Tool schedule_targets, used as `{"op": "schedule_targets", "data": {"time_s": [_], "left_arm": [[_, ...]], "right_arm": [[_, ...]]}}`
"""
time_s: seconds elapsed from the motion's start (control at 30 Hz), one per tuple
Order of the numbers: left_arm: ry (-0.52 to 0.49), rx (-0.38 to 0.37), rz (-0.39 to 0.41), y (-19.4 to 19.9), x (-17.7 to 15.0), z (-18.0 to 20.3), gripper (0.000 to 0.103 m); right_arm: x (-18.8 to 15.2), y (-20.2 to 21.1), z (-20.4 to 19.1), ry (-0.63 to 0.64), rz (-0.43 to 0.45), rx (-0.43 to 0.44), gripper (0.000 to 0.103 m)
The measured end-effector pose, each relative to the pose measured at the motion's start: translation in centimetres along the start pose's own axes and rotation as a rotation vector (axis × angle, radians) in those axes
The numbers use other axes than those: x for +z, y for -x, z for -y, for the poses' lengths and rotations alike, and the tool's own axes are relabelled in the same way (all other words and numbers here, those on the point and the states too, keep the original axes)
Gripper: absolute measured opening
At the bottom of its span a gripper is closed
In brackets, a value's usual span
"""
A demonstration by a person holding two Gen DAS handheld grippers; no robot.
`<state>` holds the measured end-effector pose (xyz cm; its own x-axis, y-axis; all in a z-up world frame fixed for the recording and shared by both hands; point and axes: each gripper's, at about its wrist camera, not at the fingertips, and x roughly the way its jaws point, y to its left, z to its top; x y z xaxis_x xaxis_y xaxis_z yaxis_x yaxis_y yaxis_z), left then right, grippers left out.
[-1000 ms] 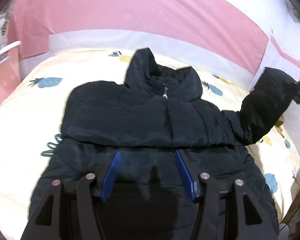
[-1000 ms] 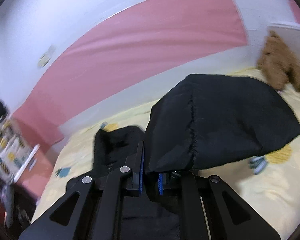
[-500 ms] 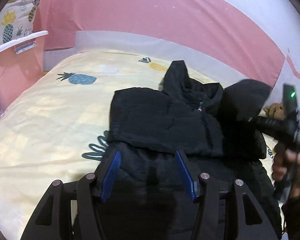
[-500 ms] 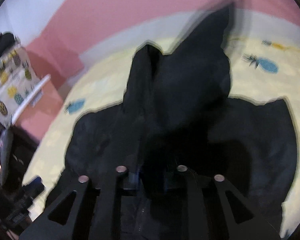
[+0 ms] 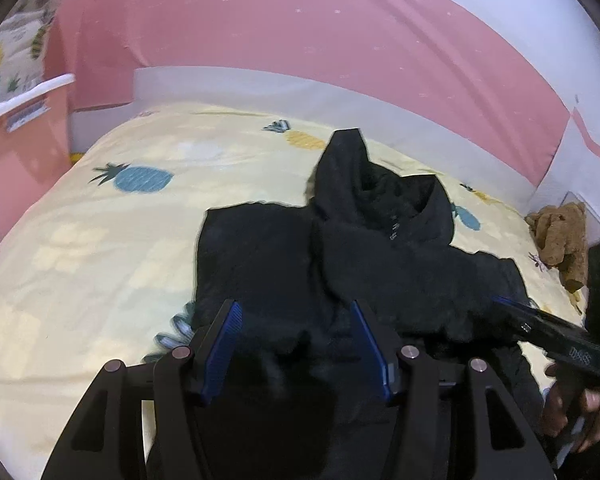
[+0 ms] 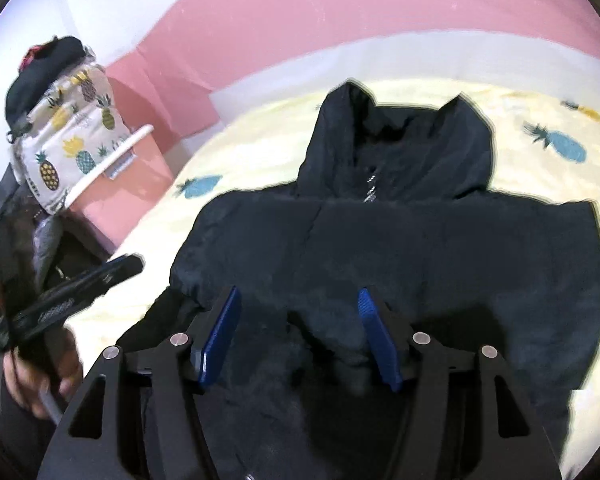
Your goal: Fold large clothes
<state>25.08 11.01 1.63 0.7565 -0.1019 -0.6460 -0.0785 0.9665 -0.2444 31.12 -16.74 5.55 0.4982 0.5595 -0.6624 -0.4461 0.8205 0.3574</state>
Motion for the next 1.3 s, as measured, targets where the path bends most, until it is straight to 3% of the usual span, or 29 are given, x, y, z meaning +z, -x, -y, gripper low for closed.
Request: {"op": "schedule_targets", "data": {"time_s": [0.1,0.23,0.3,0.4,0.57,0.7,0.77,0.83,0.9,0.97,1.07,1.13,1.3], "left_arm": [[-0.031,-0.032,-0.001,-1.4,1.4,2.2,0.056],[-0.079,-0.088,-0.041,-5.5,2.3,5.6,0.056],[-0.105,-0.055,-0.072,-8.3,2.1,6.5,0.056],[-0.135,0.043,-0.135,-13.0,0.2,5.8,0.051],[-0.159,0.058,-0.11,-14.2,-1.4,5.2,0.051],[-0.159,0.065,-0.124,-13.7,-0.9,5.3,0.05],[-0.144,0.049,-0.133,-12.2,0.0,5.3,0.049],[-0.128,0.009,-0.094,-10.4,1.3,5.4,0.049],[-0.149,0.019,-0.04,-9.6,2.6,5.8,0.049],[-0.169,0.056,-0.044,-10.8,3.4,5.8,0.049],[-0.166,0.101,-0.124,-14.9,3.1,4.6,0.049],[-0.168,0.083,-0.119,-16.2,2.4,4.1,0.049],[-0.184,0.084,-0.086,-17.1,1.4,4.3,0.049]], "right_arm": [[-0.1,2.6,3.1,-0.034,0.072,-0.086,0.062],[-0.5,4.0,10.0,-0.152,0.105,-0.268,0.061],[-0.7,3.1,12.7,-0.188,0.071,-0.337,0.046],[-1.5,0.0,14.8,-0.196,-0.001,-0.359,0.037],[-2.7,-4.1,15.5,-0.177,-0.047,-0.371,0.034],[-1.9,-3.0,15.6,-0.201,-0.061,-0.375,0.034],[-1.3,-1.0,15.5,-0.192,-0.023,-0.366,0.034],[-0.2,0.8,15.5,-0.184,0.04,-0.376,0.034],[0.9,1.2,16.0,-0.184,0.057,-0.402,0.034],[1.9,0.0,17.1,-0.188,0.034,-0.427,0.034],[1.9,-2.8,18.8,-0.191,-0.039,-0.472,0.034],[1.0,-4.5,19.5,-0.18,-0.074,-0.482,0.034],[-0.5,-5.7,19.5,-0.142,-0.057,-0.527,0.033]]}}
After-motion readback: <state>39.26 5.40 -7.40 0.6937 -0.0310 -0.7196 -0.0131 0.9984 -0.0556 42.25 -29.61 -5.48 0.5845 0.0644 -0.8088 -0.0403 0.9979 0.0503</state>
